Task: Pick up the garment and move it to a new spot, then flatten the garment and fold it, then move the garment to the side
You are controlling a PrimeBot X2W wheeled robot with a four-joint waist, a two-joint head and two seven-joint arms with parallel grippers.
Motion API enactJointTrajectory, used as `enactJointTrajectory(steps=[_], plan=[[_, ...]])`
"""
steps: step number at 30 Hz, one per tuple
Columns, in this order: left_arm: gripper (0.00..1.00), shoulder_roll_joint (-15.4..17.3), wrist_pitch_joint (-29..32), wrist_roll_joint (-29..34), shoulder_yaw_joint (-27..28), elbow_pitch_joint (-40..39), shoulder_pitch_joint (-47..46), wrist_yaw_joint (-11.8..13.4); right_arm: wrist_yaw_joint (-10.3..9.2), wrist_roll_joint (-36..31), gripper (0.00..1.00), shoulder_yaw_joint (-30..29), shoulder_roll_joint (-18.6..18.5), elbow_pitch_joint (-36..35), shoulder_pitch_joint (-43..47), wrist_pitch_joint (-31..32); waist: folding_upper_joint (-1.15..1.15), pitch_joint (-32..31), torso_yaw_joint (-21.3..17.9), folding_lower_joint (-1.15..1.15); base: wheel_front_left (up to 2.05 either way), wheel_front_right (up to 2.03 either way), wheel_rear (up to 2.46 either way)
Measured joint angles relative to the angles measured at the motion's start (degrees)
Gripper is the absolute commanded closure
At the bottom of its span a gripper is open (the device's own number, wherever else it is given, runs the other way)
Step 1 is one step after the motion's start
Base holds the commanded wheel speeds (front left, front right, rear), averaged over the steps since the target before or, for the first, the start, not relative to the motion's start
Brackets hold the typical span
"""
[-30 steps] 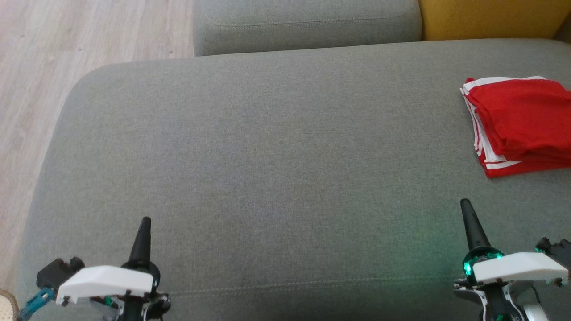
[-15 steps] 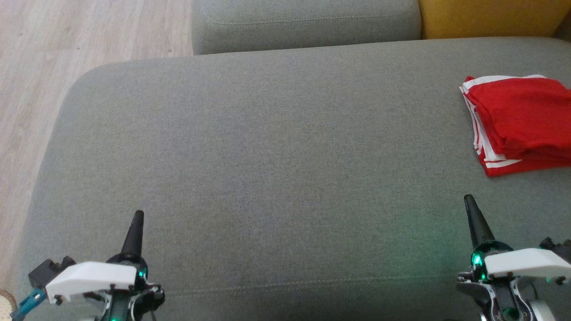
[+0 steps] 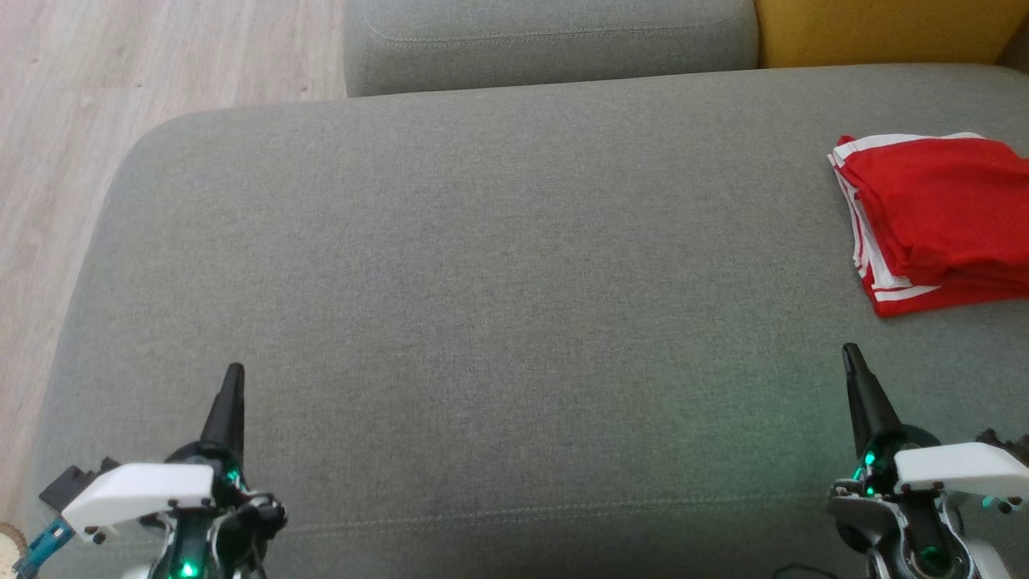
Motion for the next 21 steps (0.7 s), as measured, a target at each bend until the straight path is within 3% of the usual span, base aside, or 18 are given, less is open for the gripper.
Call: enactJointTrajectory(steps=[11,21], plan=[[1.00,-0.02,1.80,-7.43,1.79,0.77,-1.48,-1.25,0.00,7.17,1.00,-0.87,-0.01,0.68,-0.97,1.60,0.00,0.14,-0.10,0.00,0.00,0.00,0.00],[1.00,-0.08,2.02,-7.97,2.35,0.77,-1.85,-1.42,0.00,7.66,1.00,-1.08,-0.01,0.68,-1.37,1.98,0.00,0.15,-0.10,0.00,0.00,0.00,0.00]])
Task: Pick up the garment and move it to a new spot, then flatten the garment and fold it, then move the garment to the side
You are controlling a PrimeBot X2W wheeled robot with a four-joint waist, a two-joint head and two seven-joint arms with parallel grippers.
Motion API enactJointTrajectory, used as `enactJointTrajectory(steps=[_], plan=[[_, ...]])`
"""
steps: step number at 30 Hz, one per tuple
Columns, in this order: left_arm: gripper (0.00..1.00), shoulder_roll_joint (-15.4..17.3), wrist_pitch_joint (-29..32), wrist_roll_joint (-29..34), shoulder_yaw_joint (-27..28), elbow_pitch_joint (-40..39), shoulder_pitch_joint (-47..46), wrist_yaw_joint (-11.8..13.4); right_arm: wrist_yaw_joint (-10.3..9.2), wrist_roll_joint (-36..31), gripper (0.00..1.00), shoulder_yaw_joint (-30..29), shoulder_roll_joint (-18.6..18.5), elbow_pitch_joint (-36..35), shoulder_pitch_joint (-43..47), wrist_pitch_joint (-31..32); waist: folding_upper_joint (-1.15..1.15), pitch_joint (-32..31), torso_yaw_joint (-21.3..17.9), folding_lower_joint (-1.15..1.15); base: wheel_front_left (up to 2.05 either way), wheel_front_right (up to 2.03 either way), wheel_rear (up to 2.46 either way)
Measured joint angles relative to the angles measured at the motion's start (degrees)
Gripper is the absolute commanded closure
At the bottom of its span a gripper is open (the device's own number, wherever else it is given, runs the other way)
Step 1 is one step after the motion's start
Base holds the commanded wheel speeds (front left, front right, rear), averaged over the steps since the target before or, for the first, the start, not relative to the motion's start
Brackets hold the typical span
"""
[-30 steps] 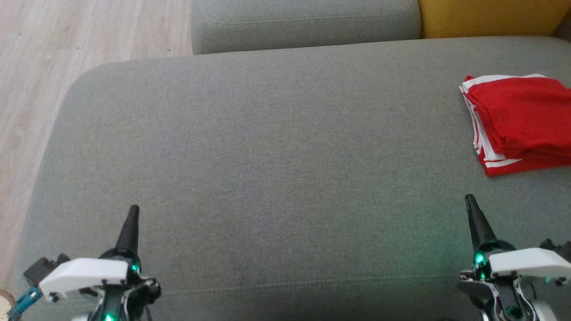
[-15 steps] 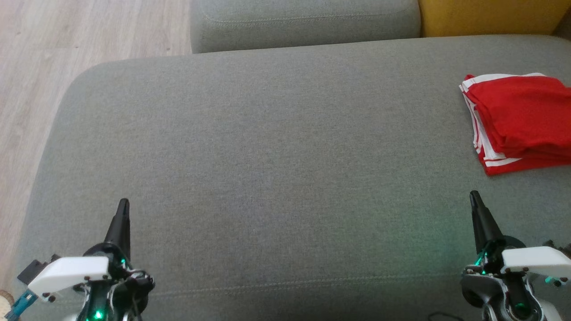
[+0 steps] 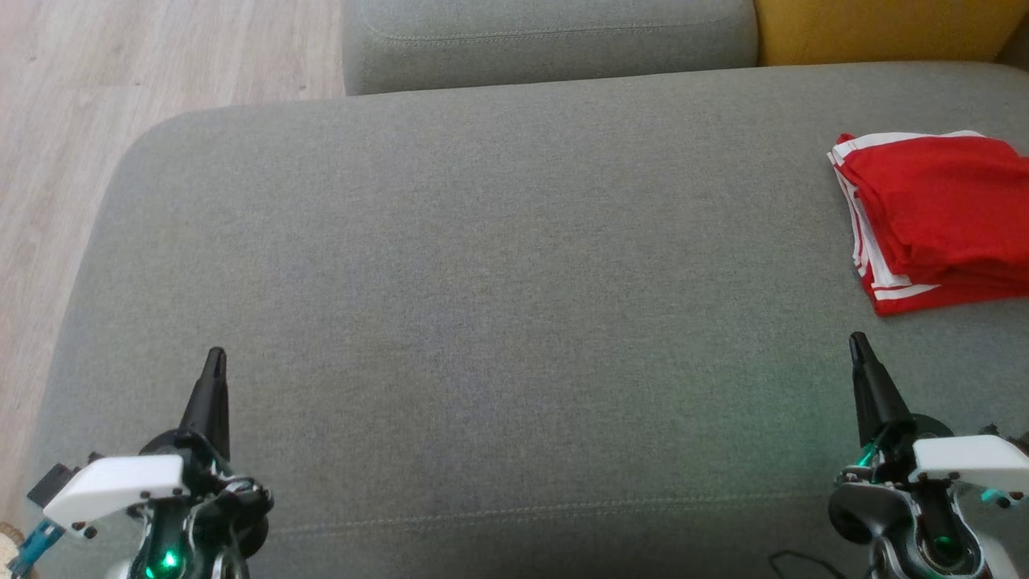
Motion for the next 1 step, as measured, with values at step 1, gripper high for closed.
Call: enactJointTrajectory(steps=[1], plan=[[1.00,0.00,0.00,0.00,0.13,0.00,0.00,0.00,0.00,0.00,1.00,-0.02,0.00,0.00,0.00,0.00,0.00,0.00,0.00,0.00,0.00,0.00,0.00]])
